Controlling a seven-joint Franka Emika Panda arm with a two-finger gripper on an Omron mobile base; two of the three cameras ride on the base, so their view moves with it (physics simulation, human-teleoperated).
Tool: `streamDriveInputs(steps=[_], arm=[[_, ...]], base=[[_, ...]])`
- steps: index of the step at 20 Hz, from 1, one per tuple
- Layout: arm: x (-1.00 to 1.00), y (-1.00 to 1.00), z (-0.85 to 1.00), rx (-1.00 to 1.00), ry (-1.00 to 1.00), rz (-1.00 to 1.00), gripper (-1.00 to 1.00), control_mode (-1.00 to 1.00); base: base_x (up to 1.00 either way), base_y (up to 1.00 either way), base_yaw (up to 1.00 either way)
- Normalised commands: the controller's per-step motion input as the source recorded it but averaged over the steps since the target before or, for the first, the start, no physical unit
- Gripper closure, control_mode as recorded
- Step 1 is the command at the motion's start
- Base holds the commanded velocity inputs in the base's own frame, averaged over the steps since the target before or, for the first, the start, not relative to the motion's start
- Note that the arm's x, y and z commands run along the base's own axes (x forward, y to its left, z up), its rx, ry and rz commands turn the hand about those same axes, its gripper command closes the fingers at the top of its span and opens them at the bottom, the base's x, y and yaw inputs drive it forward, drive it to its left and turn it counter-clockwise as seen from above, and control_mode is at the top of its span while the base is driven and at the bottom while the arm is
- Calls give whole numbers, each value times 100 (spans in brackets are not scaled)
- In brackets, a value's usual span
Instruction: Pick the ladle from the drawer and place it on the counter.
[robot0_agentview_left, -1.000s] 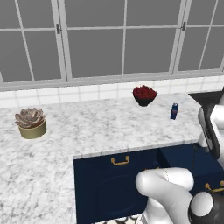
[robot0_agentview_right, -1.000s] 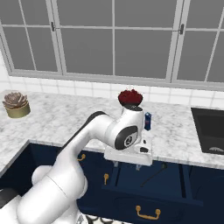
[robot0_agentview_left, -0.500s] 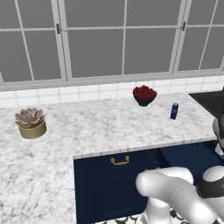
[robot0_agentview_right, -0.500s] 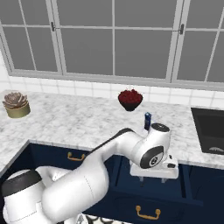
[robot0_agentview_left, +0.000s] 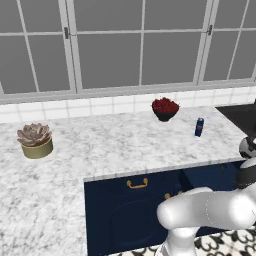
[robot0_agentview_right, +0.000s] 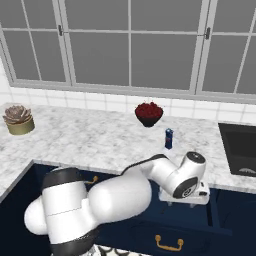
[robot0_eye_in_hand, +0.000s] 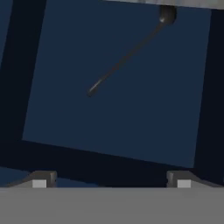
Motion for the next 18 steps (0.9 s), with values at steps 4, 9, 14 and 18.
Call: streamDriveInputs(steps=[4, 9, 14, 18], arm=[[32, 0, -54, 7, -5, 1, -100, -100], [13, 0, -39, 0, 10, -1, -100, -100], [10, 0, -72, 0, 11, -1, -100, -100], [23, 0, -71, 0, 3, 0, -100, -100]], base=[[0, 0, 0], [0, 0, 0], [0, 0, 0], [0, 0, 0]])
